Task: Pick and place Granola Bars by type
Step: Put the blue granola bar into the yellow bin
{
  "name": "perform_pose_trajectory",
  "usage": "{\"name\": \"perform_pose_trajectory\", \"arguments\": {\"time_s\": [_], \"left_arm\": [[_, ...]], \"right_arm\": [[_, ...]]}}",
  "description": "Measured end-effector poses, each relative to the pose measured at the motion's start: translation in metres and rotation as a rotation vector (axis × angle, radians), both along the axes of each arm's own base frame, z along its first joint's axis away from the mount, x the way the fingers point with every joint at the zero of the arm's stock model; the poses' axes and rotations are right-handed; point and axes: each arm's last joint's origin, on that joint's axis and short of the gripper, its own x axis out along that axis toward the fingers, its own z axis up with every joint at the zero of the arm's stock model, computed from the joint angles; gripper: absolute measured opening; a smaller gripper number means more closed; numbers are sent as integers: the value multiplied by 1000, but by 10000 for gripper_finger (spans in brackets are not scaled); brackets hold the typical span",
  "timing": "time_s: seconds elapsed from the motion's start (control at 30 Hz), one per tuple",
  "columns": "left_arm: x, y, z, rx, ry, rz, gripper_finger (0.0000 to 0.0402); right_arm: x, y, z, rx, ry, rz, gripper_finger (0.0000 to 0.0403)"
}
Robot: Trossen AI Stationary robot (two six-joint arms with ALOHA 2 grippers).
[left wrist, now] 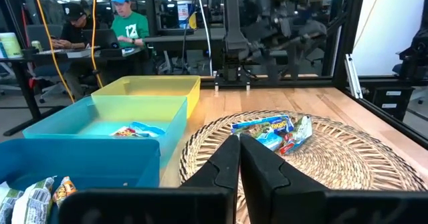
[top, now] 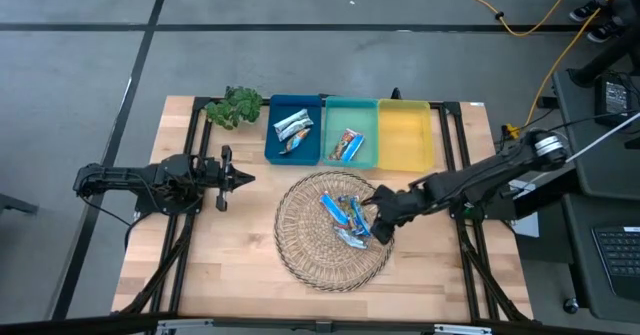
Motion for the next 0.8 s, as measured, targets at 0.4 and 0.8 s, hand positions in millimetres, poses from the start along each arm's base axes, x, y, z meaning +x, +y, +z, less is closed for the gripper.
{"name": "perform_pose_trajectory", "arguments": {"time_s": [0.4, 0.8], "left_arm": [[0, 0, 0, 0, 0, 0, 7], [0, 0, 0, 0, 0, 0, 6]], "right_arm": [[15, 8, -31, -22, 89, -9, 282], [23, 11, -59, -58, 177, -1, 271]]}}
